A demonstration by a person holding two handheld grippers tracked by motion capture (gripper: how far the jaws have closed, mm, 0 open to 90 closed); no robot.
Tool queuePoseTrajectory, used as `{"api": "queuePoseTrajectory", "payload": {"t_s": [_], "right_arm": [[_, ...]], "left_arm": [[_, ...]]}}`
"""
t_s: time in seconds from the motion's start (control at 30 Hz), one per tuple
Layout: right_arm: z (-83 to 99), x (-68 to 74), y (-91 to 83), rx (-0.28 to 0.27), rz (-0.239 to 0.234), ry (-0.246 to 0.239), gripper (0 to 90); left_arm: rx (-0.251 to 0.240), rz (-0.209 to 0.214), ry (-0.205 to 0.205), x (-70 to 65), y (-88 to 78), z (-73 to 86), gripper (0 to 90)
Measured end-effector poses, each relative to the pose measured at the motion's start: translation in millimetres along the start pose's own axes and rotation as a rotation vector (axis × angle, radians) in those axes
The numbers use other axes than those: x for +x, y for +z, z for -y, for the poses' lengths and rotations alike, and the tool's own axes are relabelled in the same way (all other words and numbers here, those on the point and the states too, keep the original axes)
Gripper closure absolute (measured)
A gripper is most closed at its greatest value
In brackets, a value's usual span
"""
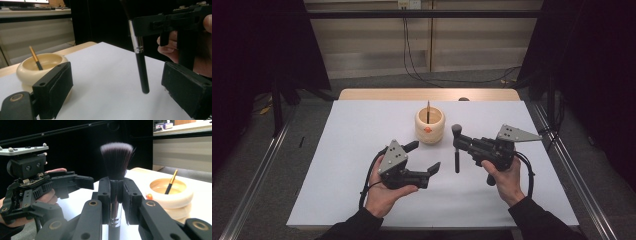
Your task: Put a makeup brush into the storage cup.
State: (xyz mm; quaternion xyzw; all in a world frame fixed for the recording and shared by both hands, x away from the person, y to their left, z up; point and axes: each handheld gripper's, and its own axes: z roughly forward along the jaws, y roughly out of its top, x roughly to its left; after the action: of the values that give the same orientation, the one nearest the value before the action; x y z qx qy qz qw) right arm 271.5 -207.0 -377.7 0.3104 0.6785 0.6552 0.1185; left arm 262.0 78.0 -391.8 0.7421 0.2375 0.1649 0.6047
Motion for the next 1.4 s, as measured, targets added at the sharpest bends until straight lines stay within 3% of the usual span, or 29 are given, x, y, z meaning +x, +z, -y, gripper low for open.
{"api": "queuePoseTrajectory", "payload": {"t_s": [0.1, 0.23, 0.37, 0.4, 0.47, 0.73, 0.8, 0.87, 1.07, 1.3, 1.4], "right_arm": [[-0.9, 2.8, 2.3, -0.002, -0.01, -0.003, 77.8], [-0.1, 5.4, 5.0, 0.003, -0.018, -0.006, 77.8], [0.2, 6.6, 6.0, 0.003, -0.022, 0.0, 77.8], [0.0, 7.0, 6.4, 0.0, -0.026, -0.002, 77.8], [-0.3, 8.3, 6.7, -0.002, -0.031, -0.003, 77.8], [1.9, 11.5, 11.6, 0.013, -0.04, -0.006, 77.8], [1.9, 11.6, 11.6, 0.012, -0.04, -0.005, 77.8], [1.8, 12.2, 11.5, 0.007, -0.04, -0.009, 77.8], [2.7, 13.6, 12.0, 0.011, -0.051, 0.002, 77.8], [2.7, 14.2, 12.6, 0.01, -0.054, -0.003, 77.8], [2.7, 13.4, 12.1, 0.009, -0.05, -0.004, 77.7]], "left_arm": [[-0.007, 0.027, -0.001, -3.9, 7.3, -2.2, 10.8], [0.005, 0.033, 0.011, -6.8, 13.4, -6.4, 15.0], [0.025, 0.011, -0.004, -12.3, 20.3, -6.2, 20.1], [0.021, 0.035, -0.006, -12.4, 22.5, -5.8, 22.9], [0.026, 0.021, -0.006, -13.6, 25.0, -6.2, 24.6], [0.025, 0.061, -0.02, -12.5, 36.1, -3.5, 43.8], [0.037, 0.045, -0.004, -13.9, 37.8, -2.2, 48.3], [0.038, 0.085, -0.02, -12.1, 39.4, -1.3, 50.5], [0.06, 0.088, -0.003, -11.1, 38.3, -1.3, 60.3], [0.07, 0.129, -0.012, -10.5, 39.2, -1.2, 69.7], [0.073, 0.121, -0.008, -10.1, 38.0, -1.5, 77.5]]}}
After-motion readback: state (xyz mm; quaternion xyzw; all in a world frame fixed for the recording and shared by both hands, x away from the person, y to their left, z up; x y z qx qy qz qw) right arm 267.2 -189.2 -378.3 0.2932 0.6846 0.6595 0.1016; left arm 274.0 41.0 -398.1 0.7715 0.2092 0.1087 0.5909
